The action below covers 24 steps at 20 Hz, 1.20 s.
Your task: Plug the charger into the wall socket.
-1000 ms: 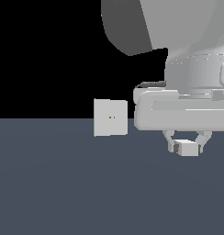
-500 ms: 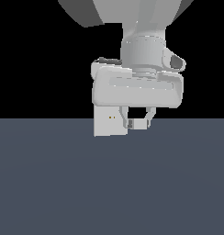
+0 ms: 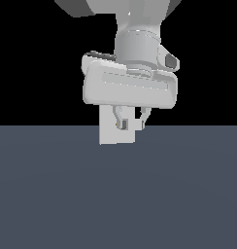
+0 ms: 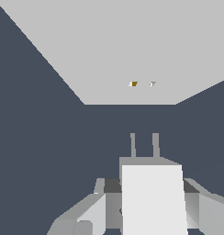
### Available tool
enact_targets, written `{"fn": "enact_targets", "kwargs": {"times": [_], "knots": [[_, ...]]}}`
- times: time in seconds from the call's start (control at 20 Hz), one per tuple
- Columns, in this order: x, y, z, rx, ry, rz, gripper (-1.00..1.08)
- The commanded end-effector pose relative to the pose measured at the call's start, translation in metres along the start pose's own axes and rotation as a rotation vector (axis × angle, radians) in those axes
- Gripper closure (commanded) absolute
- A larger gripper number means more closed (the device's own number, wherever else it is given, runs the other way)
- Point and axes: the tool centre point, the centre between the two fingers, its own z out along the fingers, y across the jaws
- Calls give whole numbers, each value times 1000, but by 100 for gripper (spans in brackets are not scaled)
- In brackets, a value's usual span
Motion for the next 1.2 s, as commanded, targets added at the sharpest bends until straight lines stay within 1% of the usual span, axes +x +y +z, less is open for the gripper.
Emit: {"fn": "enact_targets", "kwargs": {"times": [0.0,0.35,0.85,1.15], "knots": [[0,0,0,0,0,-1,108],[5,0,1,0,0,0,108],[40,0,7,0,-1,0,108],[50,0,8,0,0,-1,108]]}}
